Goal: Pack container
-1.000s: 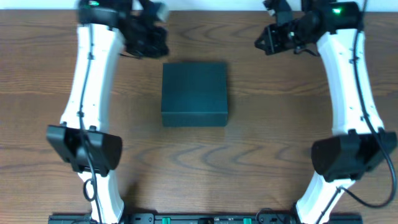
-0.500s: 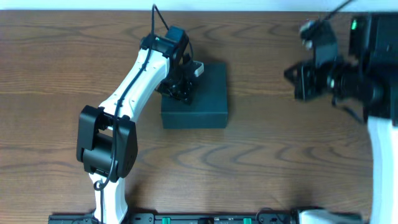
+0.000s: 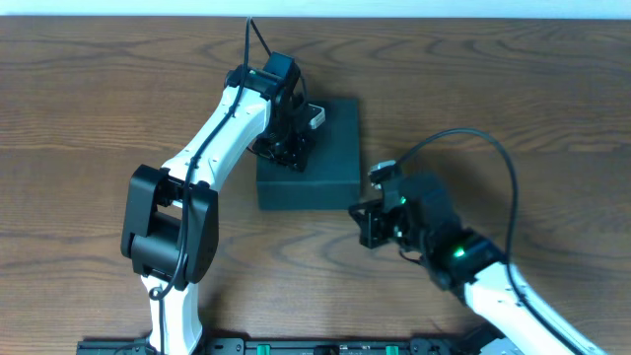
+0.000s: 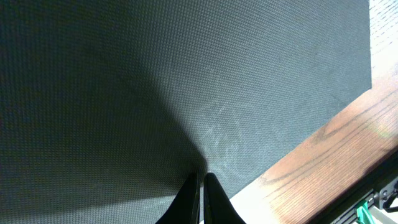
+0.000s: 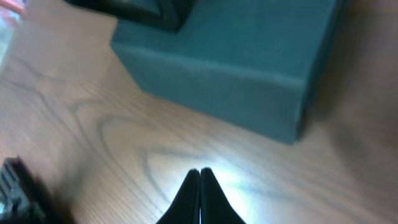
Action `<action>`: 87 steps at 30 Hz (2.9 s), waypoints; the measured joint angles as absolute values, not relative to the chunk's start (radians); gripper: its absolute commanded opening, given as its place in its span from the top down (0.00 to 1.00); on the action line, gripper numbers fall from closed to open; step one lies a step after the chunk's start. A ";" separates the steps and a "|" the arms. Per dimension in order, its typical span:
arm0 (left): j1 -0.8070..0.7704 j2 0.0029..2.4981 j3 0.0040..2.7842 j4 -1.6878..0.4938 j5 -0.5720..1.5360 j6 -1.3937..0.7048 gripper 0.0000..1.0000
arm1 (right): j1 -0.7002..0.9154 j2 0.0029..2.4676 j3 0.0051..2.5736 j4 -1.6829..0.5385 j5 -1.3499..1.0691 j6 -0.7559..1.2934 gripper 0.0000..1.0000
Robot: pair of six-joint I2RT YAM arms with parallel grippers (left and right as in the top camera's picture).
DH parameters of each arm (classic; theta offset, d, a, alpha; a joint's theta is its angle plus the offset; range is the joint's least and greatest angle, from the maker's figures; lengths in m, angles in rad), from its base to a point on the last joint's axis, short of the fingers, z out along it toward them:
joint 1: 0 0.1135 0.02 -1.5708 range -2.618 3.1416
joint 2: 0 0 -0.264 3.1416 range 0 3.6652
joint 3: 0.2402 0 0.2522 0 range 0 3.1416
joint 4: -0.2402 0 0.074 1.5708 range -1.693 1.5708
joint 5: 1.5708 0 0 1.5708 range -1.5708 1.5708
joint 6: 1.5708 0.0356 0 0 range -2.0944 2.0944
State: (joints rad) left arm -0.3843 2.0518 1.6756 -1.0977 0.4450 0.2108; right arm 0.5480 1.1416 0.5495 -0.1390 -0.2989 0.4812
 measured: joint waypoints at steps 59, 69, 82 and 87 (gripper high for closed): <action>-0.271 1.013 1.056 -1.151 0.392 0.072 0.05 | 0.461 0.601 0.633 -0.694 -0.201 0.459 0.01; -0.271 1.013 1.056 -1.152 0.387 0.070 0.05 | 0.461 0.601 0.633 -0.695 -0.201 0.459 0.01; -0.053 0.639 0.836 -0.759 0.208 -0.035 0.05 | 0.461 0.602 0.633 -0.695 -0.200 0.459 0.01; 0.046 0.441 0.588 -0.637 0.202 -0.098 0.05 | 0.461 0.602 0.633 -0.695 -0.200 0.459 0.01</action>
State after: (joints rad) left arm 0.0460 0.4408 0.5880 -0.6373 0.2020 -0.0978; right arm 0.4610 0.6018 0.6331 -0.6952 -0.2001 0.4595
